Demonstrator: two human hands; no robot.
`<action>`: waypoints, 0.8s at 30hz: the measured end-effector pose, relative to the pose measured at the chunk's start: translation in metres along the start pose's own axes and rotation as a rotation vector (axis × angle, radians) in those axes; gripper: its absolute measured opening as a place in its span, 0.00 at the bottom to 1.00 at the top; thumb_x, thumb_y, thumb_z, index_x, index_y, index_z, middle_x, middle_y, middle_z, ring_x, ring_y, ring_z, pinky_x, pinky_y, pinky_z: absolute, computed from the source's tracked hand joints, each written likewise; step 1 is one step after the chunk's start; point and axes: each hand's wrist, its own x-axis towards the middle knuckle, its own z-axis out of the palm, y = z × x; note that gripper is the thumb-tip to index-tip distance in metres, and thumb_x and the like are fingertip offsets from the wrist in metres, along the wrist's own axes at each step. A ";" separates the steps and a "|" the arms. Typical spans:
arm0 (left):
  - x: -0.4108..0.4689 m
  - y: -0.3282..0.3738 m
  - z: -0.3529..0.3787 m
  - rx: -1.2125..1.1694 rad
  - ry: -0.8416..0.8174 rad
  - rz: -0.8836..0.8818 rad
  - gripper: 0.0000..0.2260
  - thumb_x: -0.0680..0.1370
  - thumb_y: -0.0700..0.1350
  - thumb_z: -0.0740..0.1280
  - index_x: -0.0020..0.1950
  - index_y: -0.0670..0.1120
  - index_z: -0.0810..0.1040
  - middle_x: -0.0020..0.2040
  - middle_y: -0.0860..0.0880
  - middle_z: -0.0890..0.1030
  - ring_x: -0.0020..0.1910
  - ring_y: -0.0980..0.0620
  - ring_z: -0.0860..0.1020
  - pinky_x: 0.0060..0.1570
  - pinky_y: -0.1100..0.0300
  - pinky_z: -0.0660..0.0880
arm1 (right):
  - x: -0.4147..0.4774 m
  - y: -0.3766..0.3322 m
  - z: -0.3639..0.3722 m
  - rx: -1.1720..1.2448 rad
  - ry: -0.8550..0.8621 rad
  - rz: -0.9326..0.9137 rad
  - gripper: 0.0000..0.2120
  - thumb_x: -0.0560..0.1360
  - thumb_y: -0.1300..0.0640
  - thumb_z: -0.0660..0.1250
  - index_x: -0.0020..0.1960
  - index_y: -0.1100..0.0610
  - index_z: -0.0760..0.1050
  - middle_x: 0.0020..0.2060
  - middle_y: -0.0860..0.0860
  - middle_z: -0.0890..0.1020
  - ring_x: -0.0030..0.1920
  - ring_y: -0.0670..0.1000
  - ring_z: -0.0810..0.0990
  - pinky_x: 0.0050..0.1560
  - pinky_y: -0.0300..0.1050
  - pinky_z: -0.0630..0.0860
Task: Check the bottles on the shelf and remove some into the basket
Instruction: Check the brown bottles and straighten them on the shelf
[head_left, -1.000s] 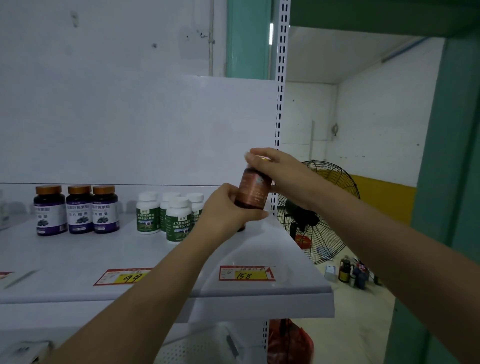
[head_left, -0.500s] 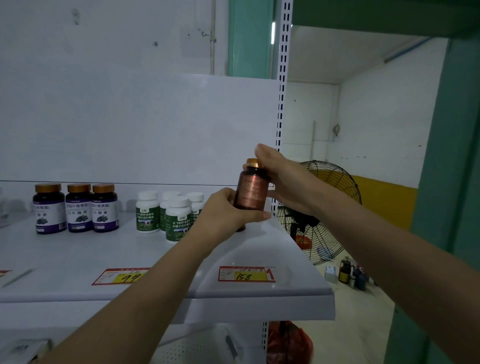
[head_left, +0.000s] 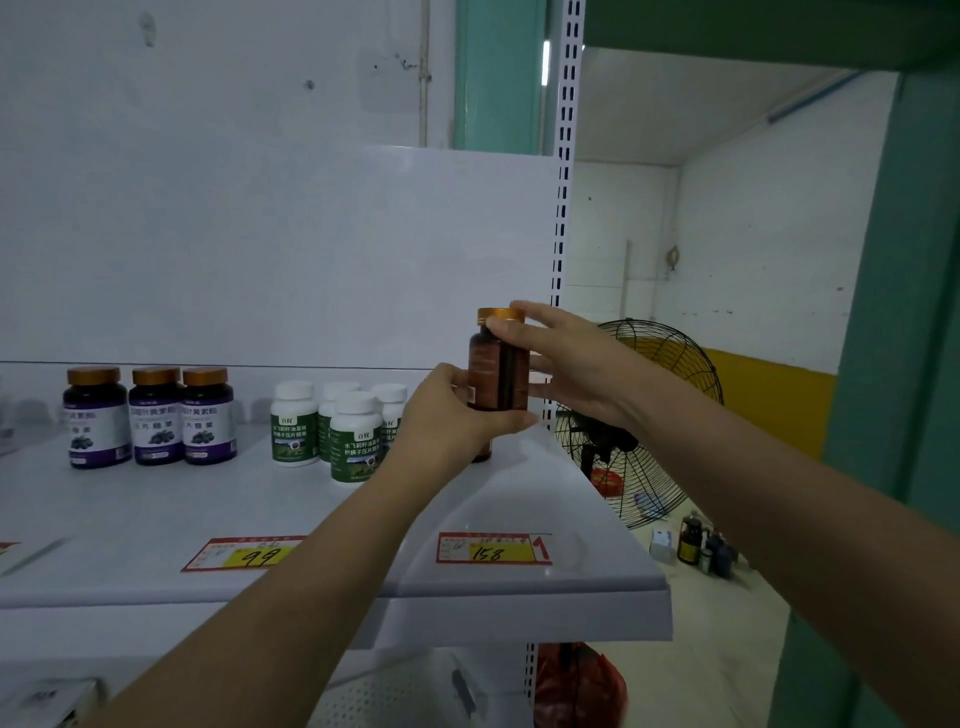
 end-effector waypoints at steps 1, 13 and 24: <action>0.001 0.000 0.000 0.044 0.028 0.008 0.24 0.65 0.51 0.78 0.53 0.49 0.69 0.45 0.55 0.75 0.41 0.61 0.73 0.34 0.67 0.69 | 0.001 0.000 0.000 -0.013 -0.005 0.012 0.22 0.73 0.55 0.71 0.65 0.57 0.73 0.57 0.53 0.80 0.57 0.52 0.79 0.61 0.51 0.76; -0.003 0.002 -0.003 -0.047 -0.058 -0.028 0.16 0.70 0.51 0.74 0.53 0.51 0.73 0.41 0.56 0.76 0.38 0.63 0.74 0.31 0.72 0.65 | -0.001 -0.003 0.001 0.056 0.041 -0.006 0.14 0.78 0.57 0.64 0.61 0.63 0.76 0.56 0.55 0.81 0.58 0.54 0.79 0.58 0.51 0.77; -0.003 0.002 -0.006 -0.075 -0.094 -0.016 0.16 0.69 0.48 0.75 0.53 0.51 0.74 0.44 0.56 0.78 0.41 0.62 0.75 0.29 0.75 0.67 | -0.003 -0.007 0.004 0.020 0.071 -0.080 0.05 0.77 0.58 0.66 0.49 0.57 0.81 0.48 0.51 0.83 0.51 0.51 0.81 0.56 0.48 0.78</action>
